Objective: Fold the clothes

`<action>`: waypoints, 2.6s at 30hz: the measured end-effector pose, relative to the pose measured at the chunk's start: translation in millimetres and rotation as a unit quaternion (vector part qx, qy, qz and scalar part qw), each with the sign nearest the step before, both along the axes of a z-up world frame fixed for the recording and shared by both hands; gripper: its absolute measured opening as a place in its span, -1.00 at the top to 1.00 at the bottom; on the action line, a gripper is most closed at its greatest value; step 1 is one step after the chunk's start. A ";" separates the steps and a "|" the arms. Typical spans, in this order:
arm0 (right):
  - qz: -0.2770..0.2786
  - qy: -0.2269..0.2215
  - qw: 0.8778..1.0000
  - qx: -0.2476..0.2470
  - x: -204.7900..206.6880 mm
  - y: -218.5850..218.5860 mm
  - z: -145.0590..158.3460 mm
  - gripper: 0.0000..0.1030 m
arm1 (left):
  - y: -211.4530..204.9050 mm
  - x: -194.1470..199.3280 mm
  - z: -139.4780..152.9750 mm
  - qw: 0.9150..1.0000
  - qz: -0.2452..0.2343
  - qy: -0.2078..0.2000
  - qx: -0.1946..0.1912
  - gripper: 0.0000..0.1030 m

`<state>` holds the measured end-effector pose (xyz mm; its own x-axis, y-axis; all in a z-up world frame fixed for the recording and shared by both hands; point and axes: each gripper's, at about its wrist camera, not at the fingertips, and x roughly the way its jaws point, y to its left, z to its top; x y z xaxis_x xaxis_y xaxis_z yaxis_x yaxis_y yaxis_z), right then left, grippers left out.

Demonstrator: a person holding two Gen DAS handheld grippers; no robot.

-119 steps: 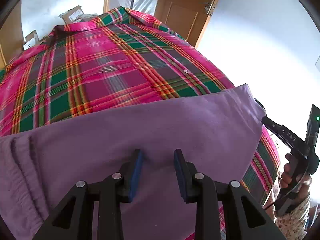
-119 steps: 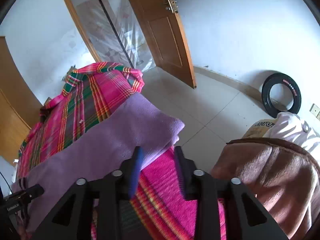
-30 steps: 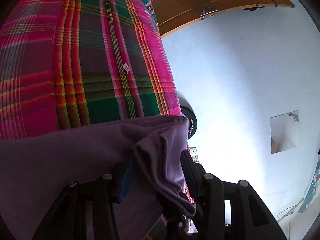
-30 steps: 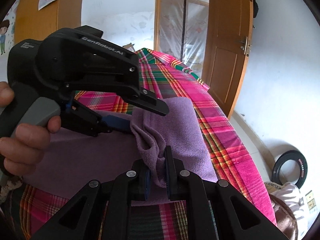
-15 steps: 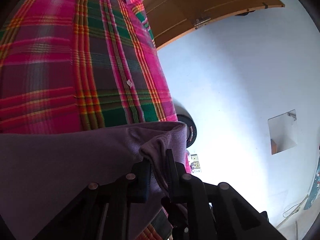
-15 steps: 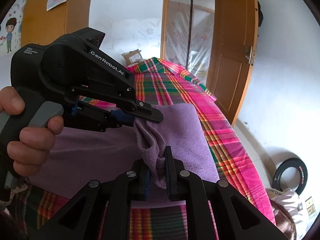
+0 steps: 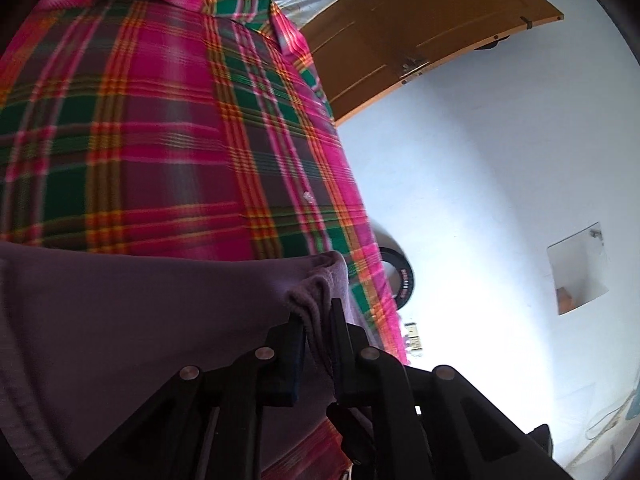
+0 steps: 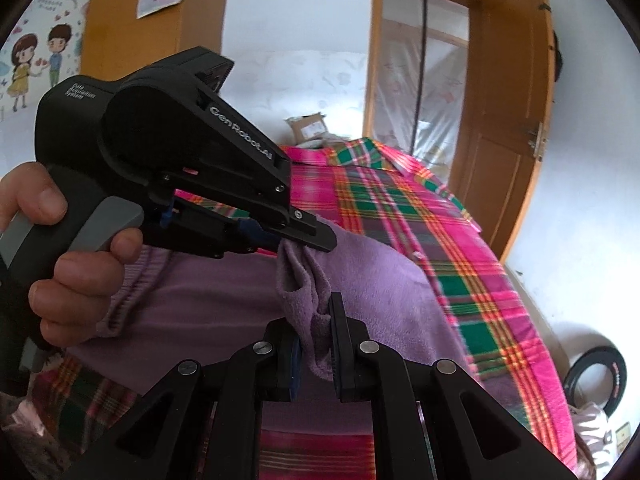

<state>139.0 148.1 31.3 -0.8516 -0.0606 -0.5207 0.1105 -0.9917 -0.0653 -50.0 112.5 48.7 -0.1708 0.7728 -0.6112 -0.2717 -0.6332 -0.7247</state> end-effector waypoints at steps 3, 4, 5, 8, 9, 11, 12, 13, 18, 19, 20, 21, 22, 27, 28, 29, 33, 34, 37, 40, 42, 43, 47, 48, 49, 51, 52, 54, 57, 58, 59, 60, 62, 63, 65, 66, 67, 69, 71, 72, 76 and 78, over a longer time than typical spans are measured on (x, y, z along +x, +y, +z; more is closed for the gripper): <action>0.014 -0.003 1.000 -0.003 -2.8 -13.6 -0.5 0.77 | -26.1 4.0 4.3 1.000 0.007 0.005 -0.018 0.78; 0.018 -0.006 1.000 -0.003 -3.4 -18.4 -1.6 0.77 | -30.0 4.5 1.7 1.000 0.011 0.003 -0.023 0.78; 0.022 -0.008 1.000 -0.003 -5.7 -24.1 -4.2 0.77 | -35.9 -0.3 -1.0 1.000 0.014 0.004 -0.027 0.78; 0.033 -0.017 0.999 -0.004 -5.4 -34.7 -9.8 0.77 | -50.9 -5.0 -8.6 0.999 0.022 0.003 -0.036 0.78; 0.036 -0.020 0.999 -0.005 -7.4 -37.0 -12.1 0.77 | -55.4 -4.7 -10.9 0.999 0.025 0.002 -0.040 0.78; 0.041 -0.026 0.999 -0.006 -12.7 -41.0 -15.8 0.77 | -61.4 -6.2 -14.2 0.999 0.029 -0.001 -0.043 0.78; 0.043 -0.028 0.999 -0.008 -14.3 -42.2 -16.9 0.77 | -63.3 -6.2 -14.7 0.999 0.030 -0.002 -0.044 0.78; 0.045 -0.030 0.998 -0.010 -15.7 -43.4 -18.0 0.77 | -66.0 -6.3 -16.0 0.998 0.033 -0.004 -0.045 0.78; 0.054 -0.033 0.998 -0.023 -14.2 -49.8 -20.4 0.77 | -75.5 -5.2 -15.4 0.998 0.039 0.005 -0.051 0.78; 0.056 -0.033 0.998 -0.026 -15.6 -50.7 -20.7 0.76 | -78.9 -6.2 -16.2 0.998 0.042 0.000 -0.047 0.78; 0.059 -0.033 0.997 -0.028 -16.0 -52.1 -21.2 0.76 | -82.5 -7.3 -17.0 0.998 0.044 -0.006 -0.043 0.78; 0.061 -0.034 0.997 -0.031 -16.3 -53.7 -21.6 0.77 | -84.9 -8.5 -18.9 0.998 0.047 -0.010 -0.043 0.78; 0.062 -0.036 0.997 -0.031 -16.2 -55.9 -22.2 0.77 | -87.1 -9.7 -20.9 0.998 0.050 -0.013 -0.042 0.78; 0.076 -0.051 0.995 -0.032 -22.6 -62.9 -31.1 0.76 | -90.9 -4.8 -26.5 0.996 0.054 -0.006 -0.070 0.78; 0.077 -0.053 0.995 -0.034 -24.2 -62.9 -32.8 0.76 | -92.3 -5.9 -29.4 0.996 0.055 -0.013 -0.068 0.78; 0.078 -0.056 0.995 -0.037 -25.9 -62.6 -34.4 0.76 | -94.9 -4.0 -29.9 0.996 0.058 -0.018 -0.069 0.78; 0.081 -0.064 0.994 -0.036 -31.3 -63.5 -39.6 0.76 | -96.1 0.4 -28.0 0.995 0.056 -0.005 -0.082 0.78; 0.080 -0.067 0.994 -0.037 -33.7 -63.4 -40.9 0.76 | -97.0 -0.8 -31.7 0.995 0.058 -0.013 -0.081 0.78; 0.080 -0.076 0.993 -0.035 -39.9 -63.7 -45.5 0.71 | -102.4 -4.2 -44.2 0.994 0.069 -0.042 -0.068 0.78; 0.081 -0.087 0.992 -0.030 -41.6 -65.9 -47.2 0.68 | -103.6 -3.9 -48.7 0.994 0.073 -0.047 -0.065 0.78; 0.083 -0.090 0.992 -0.026 -41.2 -67.2 -47.8 0.64 | -104.1 -2.7 -48.4 0.994 0.073 -0.045 -0.068 0.78; 0.083 -0.091 0.992 -0.026 -39.7 -66.1 -47.1 0.62 | -103.5 -2.1 -48.2 0.994 0.073 -0.044 -0.070 0.78; 0.081 -0.090 0.992 -0.034 -31.9 -56.2 -42.9 0.60 | -100.2 -3.6 -46.4 0.994 0.075 -0.037 -0.072 0.78; 0.078 -0.089 0.992 -0.040 -29.7 -50.3 -41.4 0.58 | -96.8 -4.5 -47.3 0.994 0.075 -0.039 -0.071 0.78; 0.075 -0.088 0.992 -0.045 -27.4 -44.3 -40.0 0.53 | -97.4 -5.0 -48.2 0.994 0.076 -0.042 -0.068 0.78; 0.060 -0.080 0.994 -0.051 -20.3 -29.2 -37.0 0.52 | -98.6 -4.5 -49.6 0.994 0.077 -0.048 -0.061 0.78; 0.045 -0.076 0.995 -0.052 -15.6 -19.5 -35.6 0.52 | -99.0 -3.1 -49.2 0.994 0.078 -0.048 -0.059 0.78; 0.013 -0.065 0.996 -0.055 -6.1 0.9 -32.7 0.51 | -98.3 -1.8 -49.4 0.994 0.078 -0.048 -0.056 0.78; -0.032 -0.062 0.995 -0.067 6.9 31.0 -30.2 0.51 | -97.4 -2.8 -50.8 0.994 0.080 -0.050 -0.053 0.78; -0.049 -0.060 0.995 -0.068 11.2 40.2 -29.7 0.51 | -97.2 -2.8 -50.8 0.994 0.081 -0.051 -0.052 0.78; -0.065 -0.060 0.994 -0.068 14.1 47.3 -29.3 0.51 | -97.0 -2.8 -50.9 0.994 0.081 -0.051 -0.051 0.78; -0.081 -0.060 0.993 -0.068 16.7 54.0 -28.8 0.51 | -96.8 -2.8 -50.9 0.994 0.082 -0.051 -0.050 0.78; -0.103 -0.064 0.990 -0.075 17.6 65.4 -29.9 0.51 | -94.3 -4.6 -51.8 0.994 0.081 -0.049 -0.051 0.78; -0.105 -0.068 0.989 -0.083 15.0 69.7 -31.9 0.51 | -94.1 -5.2 -52.4 0.994 0.082 -0.051 -0.050 0.78; -0.106 -0.077 0.987 -0.092 13.8 72.9 -37.4 0.51 | -93.8 -6.2 -53.8 0.994 0.084 -0.055 -0.046 0.78; -0.103 -0.081 0.988 -0.087 14.4 72.4 -39.7 0.51 | -93.8 -6.4 -53.0 0.994 0.085 -0.056 -0.042 0.78; -0.102 -0.081 0.988 -0.083 16.0 71.9 -40.6 0.51 | -93.9 -6.7 -52.1 0.994 0.086 -0.057 -0.039 0.78; -0.101 -0.080 0.988 -0.082 19.0 71.5 -41.9 0.51 | -93.7 -6.7 -49.5 0.994 0.088 -0.056 -0.033 0.79; -0.097 -0.080 0.989 -0.081 19.8 69.8 -42.9 0.48 | -93.7 -6.5 -46.9 0.994 0.087 -0.056 -0.025 0.79; -0.096 -0.082 0.989 -0.078 19.3 68.7 -43.9 0.39 | -94.3 -7.2 -46.3 0.994 0.087 -0.058 -0.021 0.79; -0.086 -0.086 0.991 -0.048 24.4 63.5 -47.1 0.37 | -97.0 -5.5 -37.8 0.994 0.088 -0.061 0.005 0.81; -0.080 -0.086 0.993 -0.030 24.8 59.1 -49.1 0.37 | -94.3 -5.3 -28.5 0.994 0.089 -0.054 0.017 0.81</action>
<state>163.8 207.2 -17.7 -0.7519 0.0331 -0.6585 -0.0444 -0.9990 0.0005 -55.3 18.2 20.1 -0.2417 0.7567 -0.6074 -0.0763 -0.6389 -0.7655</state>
